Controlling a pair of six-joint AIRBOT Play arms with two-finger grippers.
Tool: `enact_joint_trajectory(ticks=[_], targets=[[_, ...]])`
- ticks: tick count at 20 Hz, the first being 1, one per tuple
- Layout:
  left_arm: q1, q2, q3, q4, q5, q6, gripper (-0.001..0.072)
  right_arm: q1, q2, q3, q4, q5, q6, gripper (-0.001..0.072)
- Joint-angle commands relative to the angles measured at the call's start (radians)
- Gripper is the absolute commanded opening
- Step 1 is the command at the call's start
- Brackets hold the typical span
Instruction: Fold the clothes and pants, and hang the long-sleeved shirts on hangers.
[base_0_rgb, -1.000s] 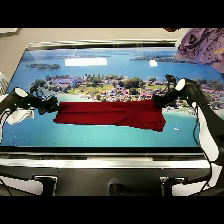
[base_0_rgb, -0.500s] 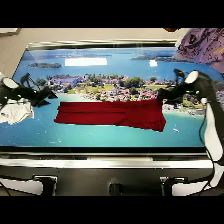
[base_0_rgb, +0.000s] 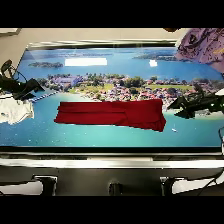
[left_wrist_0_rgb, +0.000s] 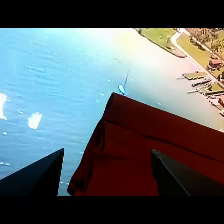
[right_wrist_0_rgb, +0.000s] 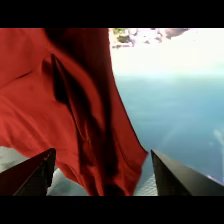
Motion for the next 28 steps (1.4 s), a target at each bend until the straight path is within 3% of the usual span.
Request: enact_joint_trajectory(ticks=[1, 12, 14, 17, 19, 20, 23, 28], targets=[[0.001, 0.007, 0.003, 0.01, -0.011, -0.003, 0.0618, -0.023, -0.068, -0.042, 0.122, -0.023, -0.078, 0.0677], [0.001, 0.003, 0.003, 0.01, -0.011, -0.048, 0.0618, 0.077, -0.177, -0.042, 0.211, -0.035, -0.135, 0.0646], [0.001, 0.003, 0.003, 0.01, -0.011, -0.048, 0.0618, 0.145, -0.177, -0.042, 0.193, -0.057, -0.126, 0.052], [0.001, 0.003, 0.003, -0.016, -0.01, -0.048, 0.0617, 0.204, -0.166, -0.041, 0.171, -0.07, -0.101, 0.0046], [-0.01, 0.003, 0.003, -0.061, -0.006, -0.047, 0.0595, 0.21, -0.113, -0.041, 0.13, -0.097, -0.043, 0.0024], [-0.026, 0.001, 0.003, -0.07, -0.003, -0.048, 0.0557, 0.21, -0.07, -0.036, 0.09, -0.105, -0.002, 0.0023], [-0.126, -0.023, 0.003, -0.093, 0.0, -0.048, 0.0027, 0.21, 0.062, 0.013, -0.079, -0.057, 0.139, 0.0023], [-0.406, -0.142, 0.003, -0.238, 0.163, -0.13, 0.0017, 0.21, 0.22, 0.12, -0.315, 0.055, 0.29, 0.0023]])
